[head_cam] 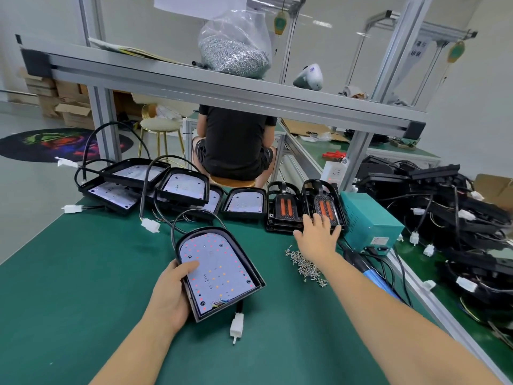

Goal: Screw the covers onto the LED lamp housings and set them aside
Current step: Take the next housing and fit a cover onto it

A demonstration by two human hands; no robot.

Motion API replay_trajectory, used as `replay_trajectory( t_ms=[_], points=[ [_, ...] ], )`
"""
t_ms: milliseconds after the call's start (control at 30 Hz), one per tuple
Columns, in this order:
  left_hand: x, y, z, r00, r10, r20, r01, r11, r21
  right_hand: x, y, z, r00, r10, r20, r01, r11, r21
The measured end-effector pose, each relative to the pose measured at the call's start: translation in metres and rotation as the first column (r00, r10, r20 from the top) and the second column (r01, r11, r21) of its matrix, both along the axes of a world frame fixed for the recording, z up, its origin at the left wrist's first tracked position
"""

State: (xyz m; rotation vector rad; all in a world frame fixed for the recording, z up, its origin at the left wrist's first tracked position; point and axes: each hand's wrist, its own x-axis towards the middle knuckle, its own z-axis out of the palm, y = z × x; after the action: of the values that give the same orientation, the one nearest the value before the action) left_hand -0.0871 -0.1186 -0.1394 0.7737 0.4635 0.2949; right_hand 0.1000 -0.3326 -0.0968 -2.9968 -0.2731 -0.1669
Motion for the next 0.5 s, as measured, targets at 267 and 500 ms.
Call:
replay_trajectory(
  t_ms=[267,500],
  points=[
    [0.001,-0.002,0.001,1.000,-0.005,0.014,0.005,1.000,-0.010,0.022,0.008,-0.004,0.995,-0.022,-0.097,0.012,0.995,-0.103],
    [0.002,-0.001,0.000,1.000,-0.006,0.015,0.006,1.000,-0.016,0.032,0.012,0.004,0.990,-0.084,-0.111,0.073,0.992,-0.099]
  ],
)
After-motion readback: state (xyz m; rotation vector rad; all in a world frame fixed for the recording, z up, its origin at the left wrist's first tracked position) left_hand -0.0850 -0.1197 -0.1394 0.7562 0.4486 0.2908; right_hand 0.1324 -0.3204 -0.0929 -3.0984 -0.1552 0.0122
